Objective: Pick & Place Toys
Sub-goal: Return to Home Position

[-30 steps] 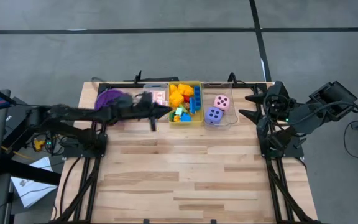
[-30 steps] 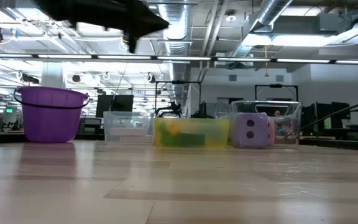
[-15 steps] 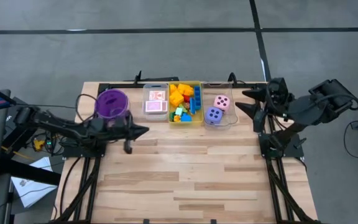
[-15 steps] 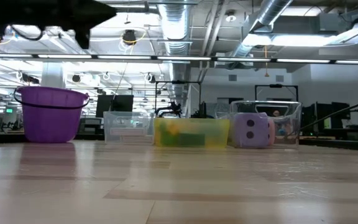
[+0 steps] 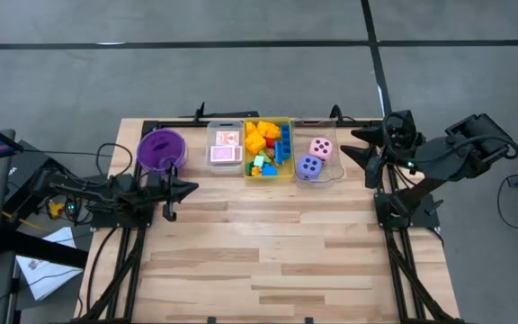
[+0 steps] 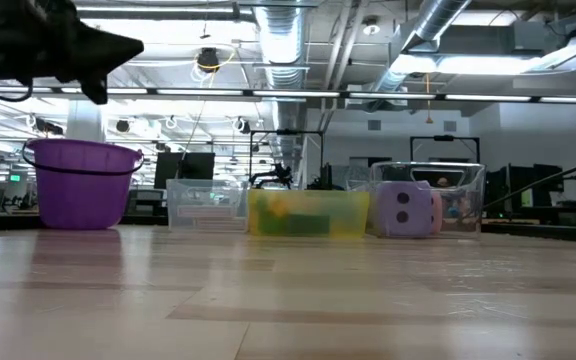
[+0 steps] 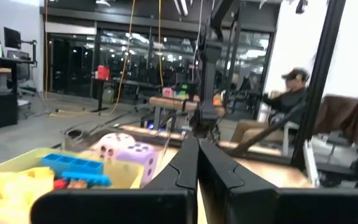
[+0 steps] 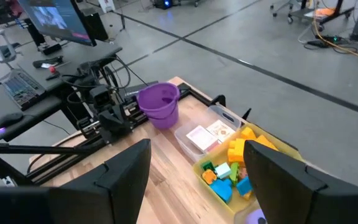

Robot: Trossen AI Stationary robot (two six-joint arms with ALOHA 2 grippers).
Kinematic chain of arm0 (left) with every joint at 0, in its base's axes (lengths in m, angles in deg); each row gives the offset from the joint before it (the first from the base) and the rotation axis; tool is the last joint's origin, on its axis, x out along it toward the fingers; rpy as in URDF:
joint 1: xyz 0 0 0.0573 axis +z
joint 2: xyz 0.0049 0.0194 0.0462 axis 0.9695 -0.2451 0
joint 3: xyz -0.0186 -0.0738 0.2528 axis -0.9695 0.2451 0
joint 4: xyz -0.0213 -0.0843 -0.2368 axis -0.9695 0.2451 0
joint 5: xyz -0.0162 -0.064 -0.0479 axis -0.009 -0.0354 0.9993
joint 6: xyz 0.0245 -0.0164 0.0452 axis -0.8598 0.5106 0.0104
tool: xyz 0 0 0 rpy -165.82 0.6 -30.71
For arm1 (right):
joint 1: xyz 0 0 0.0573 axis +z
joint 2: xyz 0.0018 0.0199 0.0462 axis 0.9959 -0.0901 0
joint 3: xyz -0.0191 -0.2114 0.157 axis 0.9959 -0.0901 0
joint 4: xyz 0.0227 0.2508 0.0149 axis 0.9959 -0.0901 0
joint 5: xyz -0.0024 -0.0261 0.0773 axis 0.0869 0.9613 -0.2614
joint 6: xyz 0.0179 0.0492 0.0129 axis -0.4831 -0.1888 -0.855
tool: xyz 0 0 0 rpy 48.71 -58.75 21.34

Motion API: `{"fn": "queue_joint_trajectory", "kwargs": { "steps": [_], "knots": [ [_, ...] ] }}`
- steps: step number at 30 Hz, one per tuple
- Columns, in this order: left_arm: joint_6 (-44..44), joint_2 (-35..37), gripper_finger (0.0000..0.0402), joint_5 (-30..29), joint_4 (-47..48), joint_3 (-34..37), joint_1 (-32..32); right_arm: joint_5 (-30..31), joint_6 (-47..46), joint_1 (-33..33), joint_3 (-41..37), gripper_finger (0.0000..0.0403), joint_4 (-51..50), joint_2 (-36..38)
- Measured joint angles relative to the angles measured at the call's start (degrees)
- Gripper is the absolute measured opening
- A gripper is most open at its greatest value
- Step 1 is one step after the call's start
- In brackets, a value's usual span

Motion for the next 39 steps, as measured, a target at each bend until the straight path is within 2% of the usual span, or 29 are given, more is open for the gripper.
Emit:
{"fn": "queue_joint_trajectory", "kwargs": {
  "steps": [7,14,18,27,34,39],
  "knots": [
    [-1.6,6.6,0.0000,1.0,12.9,0.0,3.3,0.2,-5.8,-0.8,0.0,0.0250,-5.5,0.0],
    [-2.2,11.1,0.0000,9.6,20.0,0.0,9.0,0.1,-5.9,-2.7,0.0,0.0250,-8.2,0.0],
    [-1.5,11.9,0.0000,12.2,23.0,0.0,11.1,0.1,-4.9,-3.0,0.0,0.0250,-8.6,0.0],
    [0.0,11.9,0.0000,19.7,26.0,0.0,11.8,0.2,-0.5,-3.6,0.0,0.0250,-8.5,0.3],
    [2.2,9.9,0.0002,19.8,26.4,0.0,11.8,0.2,2.7,-5.9,0.0,0.0250,-8.5,1.6],
    [2.1,6.8,0.0008,20.2,23.2,0.0,11.8,1.3,5.4,-8.2,0.0,0.0250,-8.2,2.0]
  ]
}}
